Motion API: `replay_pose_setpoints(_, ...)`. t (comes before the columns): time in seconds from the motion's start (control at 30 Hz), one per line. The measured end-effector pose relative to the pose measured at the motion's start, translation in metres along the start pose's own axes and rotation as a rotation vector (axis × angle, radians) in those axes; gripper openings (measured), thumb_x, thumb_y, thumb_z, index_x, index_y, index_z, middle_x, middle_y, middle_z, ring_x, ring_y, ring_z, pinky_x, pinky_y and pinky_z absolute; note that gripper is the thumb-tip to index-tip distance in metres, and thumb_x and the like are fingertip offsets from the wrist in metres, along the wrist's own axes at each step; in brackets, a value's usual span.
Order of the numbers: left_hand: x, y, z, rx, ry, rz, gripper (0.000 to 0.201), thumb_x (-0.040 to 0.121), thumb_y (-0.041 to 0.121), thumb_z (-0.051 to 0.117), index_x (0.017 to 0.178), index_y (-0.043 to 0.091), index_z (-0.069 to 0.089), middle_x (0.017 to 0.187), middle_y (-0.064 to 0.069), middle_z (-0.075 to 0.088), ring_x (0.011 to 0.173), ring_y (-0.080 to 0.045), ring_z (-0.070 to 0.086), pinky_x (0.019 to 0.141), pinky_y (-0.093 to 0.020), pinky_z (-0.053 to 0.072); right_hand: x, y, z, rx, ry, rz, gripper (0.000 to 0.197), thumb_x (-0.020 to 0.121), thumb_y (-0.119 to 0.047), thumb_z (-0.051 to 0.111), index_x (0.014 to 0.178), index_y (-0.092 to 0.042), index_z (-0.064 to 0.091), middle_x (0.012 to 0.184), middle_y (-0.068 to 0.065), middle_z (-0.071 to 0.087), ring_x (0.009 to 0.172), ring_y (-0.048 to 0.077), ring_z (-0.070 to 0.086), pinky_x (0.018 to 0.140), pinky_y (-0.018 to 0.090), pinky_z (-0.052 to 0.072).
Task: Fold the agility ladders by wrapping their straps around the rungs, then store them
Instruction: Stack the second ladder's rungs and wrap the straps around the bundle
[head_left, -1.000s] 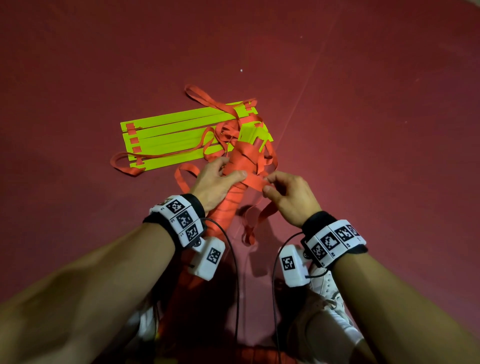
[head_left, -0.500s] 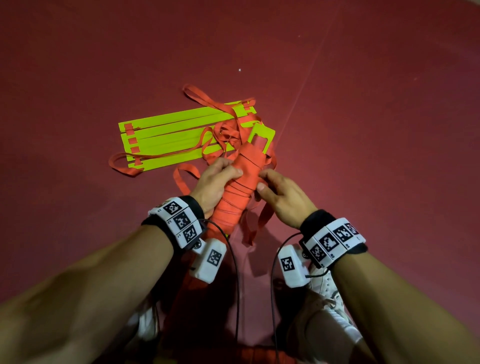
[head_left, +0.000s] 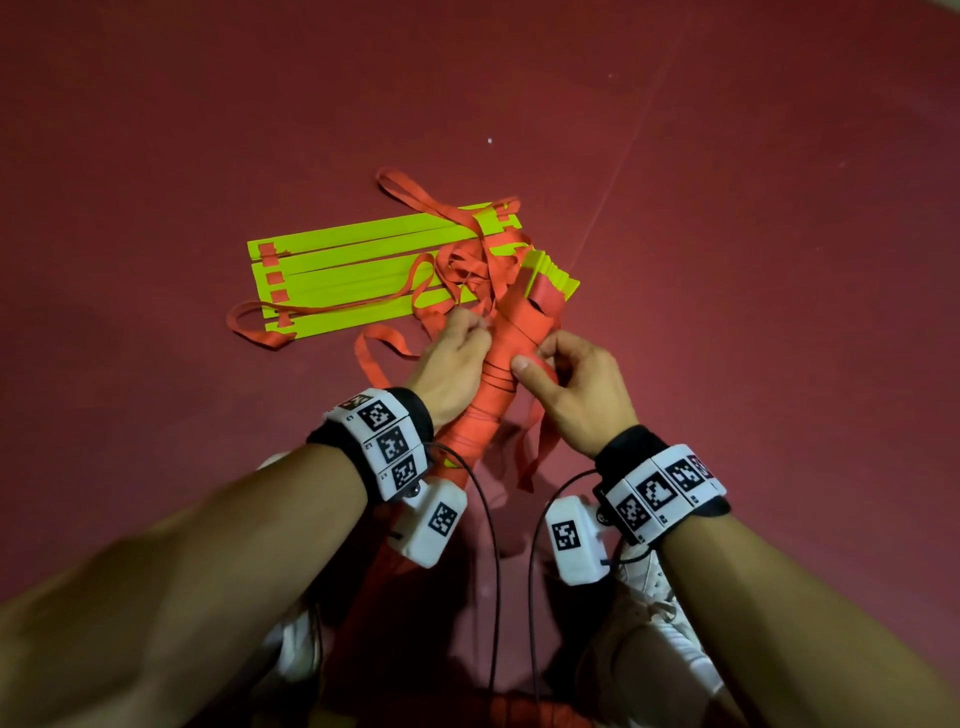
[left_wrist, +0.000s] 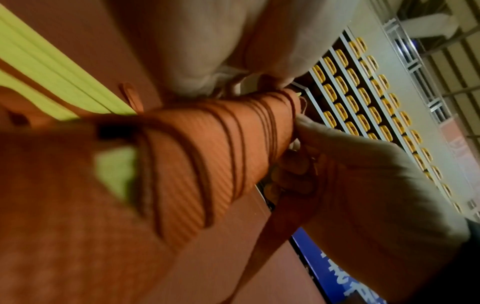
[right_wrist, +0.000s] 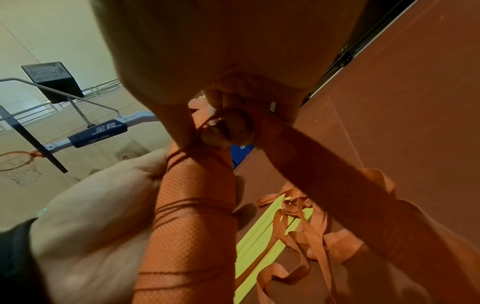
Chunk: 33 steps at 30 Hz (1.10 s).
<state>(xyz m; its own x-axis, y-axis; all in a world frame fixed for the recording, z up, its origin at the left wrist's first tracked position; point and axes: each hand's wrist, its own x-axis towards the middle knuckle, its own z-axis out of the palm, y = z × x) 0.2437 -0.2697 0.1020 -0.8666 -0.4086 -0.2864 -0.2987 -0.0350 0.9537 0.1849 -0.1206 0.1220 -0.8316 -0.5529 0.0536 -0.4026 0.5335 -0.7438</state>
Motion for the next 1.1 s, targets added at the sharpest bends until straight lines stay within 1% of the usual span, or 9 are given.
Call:
replay_pose_setpoints(0.2,-0.002,0.003,0.006,-0.151,0.071,-0.038,0.023,0.106,0.015,0.037,0.099,0.016,0.059,0.094,-0.002,0.063,0.081,-0.014,0.06,0.073,-0.026,0.051,0.002,-0.012,0.002,0.061,0.079,-0.055,0.037,0.082,-0.037,0.078,0.069,-0.014,0.053,0.061,-0.001,0.054,0.054,0.014,0.048,0.056,0.037,0.043)
replay_pose_setpoints(0.33,-0.005,0.005,0.006,-0.127,0.042,-0.013,0.044,0.106,0.041,0.039,0.133,0.012,0.06,0.136,-0.001,0.06,0.128,-0.016,0.054,0.114,-0.032,0.038,0.004,-0.014,0.002,-0.037,0.024,-0.081,0.037,0.084,-0.047,0.074,0.075,-0.018,0.053,0.065,-0.005,0.056,0.057,0.012,0.049,0.06,0.036,0.041)
replay_pose_setpoints(0.43,-0.01,0.008,0.003,-0.077,-0.047,0.008,0.038,0.105,0.05,0.041,0.124,0.02,0.054,0.109,0.015,0.06,0.104,-0.001,0.058,0.096,-0.016,0.041,0.005,-0.014,0.0,-0.088,-0.041,-0.118,0.028,0.091,-0.041,0.068,0.083,-0.017,0.056,0.065,-0.009,0.051,0.056,0.005,0.045,0.057,0.032,0.034)
replay_pose_setpoints(0.53,-0.008,0.001,-0.002,-0.039,-0.077,0.027,0.07,0.074,0.074,0.065,0.119,0.022,0.053,0.108,0.002,0.07,0.102,-0.017,0.067,0.092,-0.039,0.053,0.006,-0.011,-0.003,-0.031,-0.16,-0.137,0.009,0.094,-0.018,0.064,0.095,-0.012,0.057,0.073,-0.014,0.051,0.06,0.002,0.045,0.061,0.028,0.033)
replay_pose_setpoints(0.63,-0.005,-0.003,-0.007,0.116,-0.078,0.083,0.094,0.05,0.077,0.073,0.124,0.024,0.051,0.111,0.002,0.069,0.103,-0.016,0.066,0.089,-0.036,0.053,0.005,-0.009,-0.006,0.047,-0.252,-0.155,0.017,0.09,-0.005,0.062,0.104,-0.012,0.056,0.078,-0.012,0.053,0.065,0.003,0.045,0.063,0.026,0.039)
replay_pose_setpoints(0.77,-0.001,-0.004,-0.011,0.08,-0.08,0.087,0.076,0.051,0.071,0.077,0.11,0.027,0.056,0.102,-0.001,0.072,0.096,-0.02,0.07,0.089,-0.046,0.057,0.006,-0.007,-0.009,0.17,-0.295,-0.119,0.016,0.088,-0.013,0.06,0.102,-0.02,0.058,0.081,-0.007,0.062,0.074,0.022,0.058,0.073,0.041,0.048)
replay_pose_setpoints(0.9,-0.002,-0.005,-0.012,0.079,-0.069,0.103,0.055,0.067,0.06,0.078,0.107,0.026,0.062,0.1,0.001,0.075,0.093,-0.017,0.072,0.09,-0.049,0.057,0.004,-0.001,-0.006,0.266,-0.217,-0.087,0.017,0.088,-0.015,0.063,0.102,-0.023,0.068,0.095,-0.01,0.072,0.095,0.014,0.068,0.091,0.045,0.054)
replay_pose_setpoints(1.0,-0.004,-0.009,-0.009,0.032,-0.079,0.13,0.06,0.068,0.067,0.075,0.11,0.025,0.067,0.104,0.001,0.076,0.098,-0.018,0.072,0.091,-0.051,0.057,0.003,0.004,-0.004,0.27,-0.14,-0.055,0.012,0.085,-0.017,0.071,0.097,-0.018,0.07,0.089,-0.001,0.073,0.084,0.014,0.068,0.081,0.045,0.056)
replay_pose_setpoints(1.1,0.004,-0.018,-0.007,-0.065,-0.038,0.077,0.065,0.063,0.078,0.075,0.11,0.033,0.065,0.11,-0.009,0.074,0.101,-0.033,0.071,0.09,-0.06,0.056,0.005,0.009,-0.006,0.348,-0.067,0.025,0.018,0.081,-0.012,0.079,0.089,-0.018,0.063,0.074,0.002,0.063,0.065,0.018,0.054,0.065,0.039,0.047)
